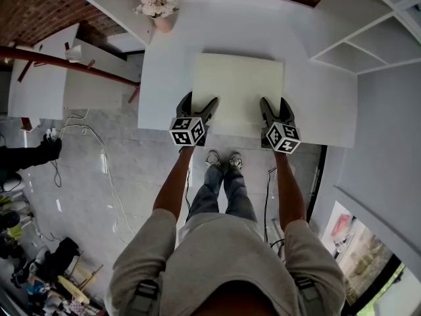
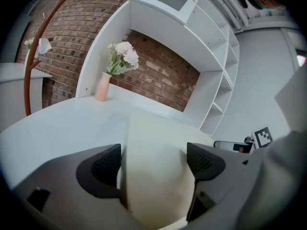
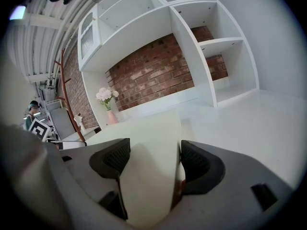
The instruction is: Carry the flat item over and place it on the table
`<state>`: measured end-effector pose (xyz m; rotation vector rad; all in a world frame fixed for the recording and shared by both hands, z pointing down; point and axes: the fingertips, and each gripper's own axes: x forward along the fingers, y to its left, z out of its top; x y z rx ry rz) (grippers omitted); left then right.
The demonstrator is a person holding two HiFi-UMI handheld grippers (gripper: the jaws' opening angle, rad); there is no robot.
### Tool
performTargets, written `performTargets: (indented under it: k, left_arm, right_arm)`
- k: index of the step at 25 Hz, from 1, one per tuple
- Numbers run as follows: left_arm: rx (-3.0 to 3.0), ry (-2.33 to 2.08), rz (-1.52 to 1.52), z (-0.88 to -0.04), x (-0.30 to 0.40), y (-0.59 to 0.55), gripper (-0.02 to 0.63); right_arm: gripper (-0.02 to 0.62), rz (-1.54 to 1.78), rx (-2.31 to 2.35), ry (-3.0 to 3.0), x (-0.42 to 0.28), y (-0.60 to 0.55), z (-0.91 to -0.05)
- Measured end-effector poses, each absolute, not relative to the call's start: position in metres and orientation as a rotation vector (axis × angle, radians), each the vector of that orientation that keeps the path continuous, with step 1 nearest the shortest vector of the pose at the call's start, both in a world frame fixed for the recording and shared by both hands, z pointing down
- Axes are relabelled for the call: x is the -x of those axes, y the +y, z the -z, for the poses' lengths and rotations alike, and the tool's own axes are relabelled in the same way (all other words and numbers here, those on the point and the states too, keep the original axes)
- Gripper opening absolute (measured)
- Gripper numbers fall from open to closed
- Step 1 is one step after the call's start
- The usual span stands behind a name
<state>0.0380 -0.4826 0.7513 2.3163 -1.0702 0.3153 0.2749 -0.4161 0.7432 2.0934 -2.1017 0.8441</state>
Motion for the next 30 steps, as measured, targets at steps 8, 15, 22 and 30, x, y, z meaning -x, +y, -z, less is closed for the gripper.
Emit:
performTargets:
  k: [8, 15, 22, 30]
  left_arm:
    - [-2.445, -1.097, -0.44, -0.732, -0.035, -0.487, 0.427]
    - [-2.442, -1.152, -0.41, -0.716, -0.007, -0.483, 0.426]
    - [-2.504, -1.113, -0.362, -0.682, -0.009, -0.454, 0.378]
    - [-2.486, -1.195, -0.348, -0.67, 0.003, -0.43, 0.038]
  right_arm:
    - [0.337, -0.697, -2.05, -2.015, -0.277, -0.417, -0.728]
    - [0.328, -0.634, -2.045, -1.989, -0.286, -0.398, -0.712]
    - [0.209, -0.512, -2.013, -2.049, -0.265, -0.377, -0.671]
    - [0.061, -0.483, -2.017, -2.032, -0.25, -0.355, -0.659]
